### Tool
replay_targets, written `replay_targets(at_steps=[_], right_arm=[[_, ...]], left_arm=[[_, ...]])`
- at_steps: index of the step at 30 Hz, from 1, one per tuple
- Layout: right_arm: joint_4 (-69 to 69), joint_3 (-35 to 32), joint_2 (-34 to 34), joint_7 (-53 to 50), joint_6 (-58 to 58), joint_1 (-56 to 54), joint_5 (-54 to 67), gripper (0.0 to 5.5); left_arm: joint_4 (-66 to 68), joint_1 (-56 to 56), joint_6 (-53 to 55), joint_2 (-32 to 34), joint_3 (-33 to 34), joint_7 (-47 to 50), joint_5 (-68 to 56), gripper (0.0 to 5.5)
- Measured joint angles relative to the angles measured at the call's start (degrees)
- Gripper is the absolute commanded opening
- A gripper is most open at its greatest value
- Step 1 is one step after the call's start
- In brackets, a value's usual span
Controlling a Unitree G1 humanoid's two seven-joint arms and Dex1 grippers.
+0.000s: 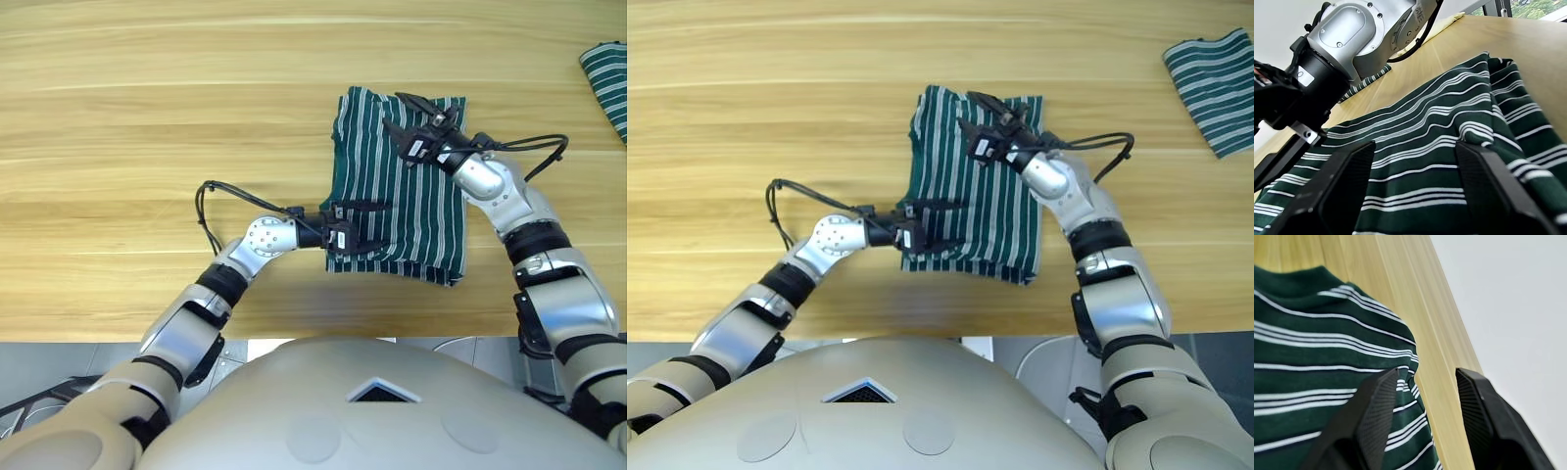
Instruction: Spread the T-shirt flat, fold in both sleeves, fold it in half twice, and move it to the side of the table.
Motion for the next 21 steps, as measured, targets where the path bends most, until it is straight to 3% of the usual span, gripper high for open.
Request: replay_targets(at_steps=[12,21], right_arm=[[10.1,3.8,1.2,-4.5,5.1,-4.5,-6.6,2.17],[9.5,3.5,0.8,-6.7,4.3,-5.5,-6.2,2.17]], left_arm=[[-0.3,1.8,-3.1,0.7,-0.6,-5.2,-2.7,3.06],[-1.8,3.0,-4.0,1.1,0.5,-1.3,0.5,3.06]])
